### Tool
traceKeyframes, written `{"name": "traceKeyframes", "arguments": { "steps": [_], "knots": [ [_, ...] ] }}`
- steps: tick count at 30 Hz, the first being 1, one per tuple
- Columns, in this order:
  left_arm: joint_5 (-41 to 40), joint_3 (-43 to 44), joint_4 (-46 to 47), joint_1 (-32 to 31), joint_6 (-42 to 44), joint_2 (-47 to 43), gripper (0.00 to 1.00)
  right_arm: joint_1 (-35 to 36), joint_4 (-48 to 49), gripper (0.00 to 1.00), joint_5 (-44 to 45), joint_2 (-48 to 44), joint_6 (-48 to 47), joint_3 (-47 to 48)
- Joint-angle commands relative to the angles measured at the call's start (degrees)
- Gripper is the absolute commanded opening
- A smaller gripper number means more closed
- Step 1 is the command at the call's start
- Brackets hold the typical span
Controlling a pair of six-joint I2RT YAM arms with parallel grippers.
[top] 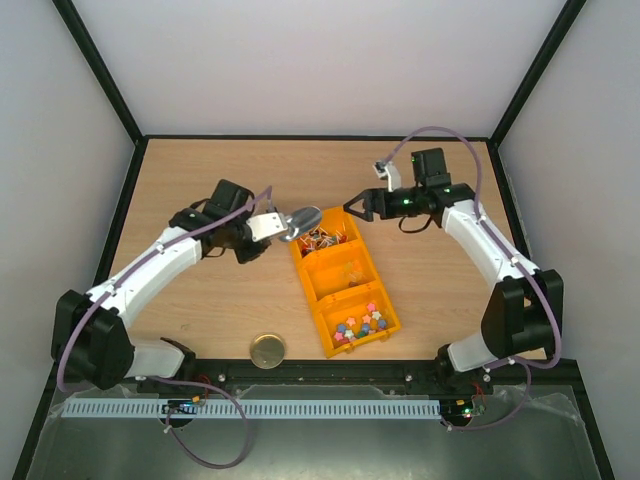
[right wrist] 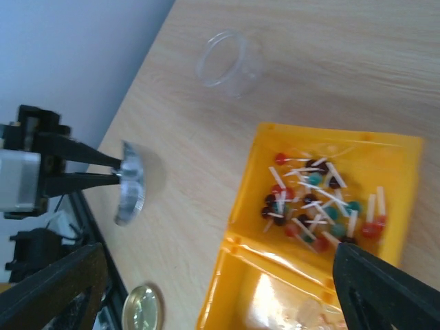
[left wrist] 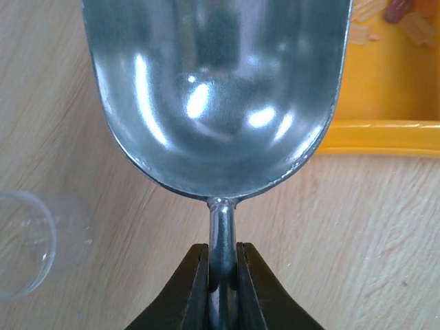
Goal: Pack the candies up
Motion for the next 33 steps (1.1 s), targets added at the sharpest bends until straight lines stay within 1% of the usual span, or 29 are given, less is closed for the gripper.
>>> {"name": "traceKeyframes", "arguments": {
  "steps": [1, 4, 8, 11, 15, 19, 22, 24, 27, 29, 30, 31, 33],
  "knots": [
    [-1.4, 2.7, -0.9, -4.0, -4.1, 1.9, 0.02, 3.6, -2.6, 0.88, -3.4, 1.5, 2.5, 1.6],
    [-2.3, 3.4, -1.0, -7.3, -4.0, 3.1, 0.02, 5.6, -2.5, 0.81, -3.2, 2.3, 2.3, 1.4],
    [-2.9, 4.7, -1.7, -9.9, -4.3, 5.1, 0.02, 8.1, -2.9, 0.7, -2.1, 3.0, 1.2, 1.8],
    [-2.7, 5.3, -1.9, -11.2, -4.3, 5.8, 0.02, 9.7, -3.1, 0.56, -0.1, 3.3, 0.3, 1.8],
    [-2.9, 5.4, -2.1, -12.1, -3.4, 5.8, 0.02, 10.4, -4.6, 0.39, -0.4, 4.2, -1.4, 2.0],
    [-2.9, 5.5, -2.0, -12.3, -2.7, 5.7, 0.02, 10.4, -10.8, 0.21, -0.8, 6.1, -5.3, 4.2],
    [-2.6, 5.7, -2.1, -12.3, -2.5, 5.9, 0.02, 10.4, -13.5, 0.13, -1.8, 7.4, -7.0, 5.5],
    [-2.4, 5.9, -2.1, -12.3, -2.5, 5.9, 0.02, 10.4, -13.8, 0.06, -1.7, 7.6, -7.2, 5.8],
    [-2.0, 6.3, -2.6, -12.3, -2.7, 5.8, 0.03, 10.4, -13.5, 0.02, -1.7, 7.3, -7.6, 5.9],
    [-2.2, 7.0, -3.5, -12.3, -3.3, 6.1, 0.07, 10.4, -13.5, 0.01, -2.0, 6.9, -8.3, 6.2],
    [-2.2, 7.5, -4.3, -12.1, -3.5, 6.1, 0.1, 10.4, -13.4, 0.01, -2.0, 6.7, -8.6, 6.3],
    [-1.0, 8.0, -5.2, -11.6, -3.1, 5.9, 0.16, 10.4, -13.1, 0.01, -2.0, 6.3, -8.6, 6.2],
    [3.5, 8.4, -5.9, -9.6, -2.4, 4.1, 0.38, 10.3, -12.3, 0.01, -2.4, 5.2, -8.6, 5.8]
  ]
}}
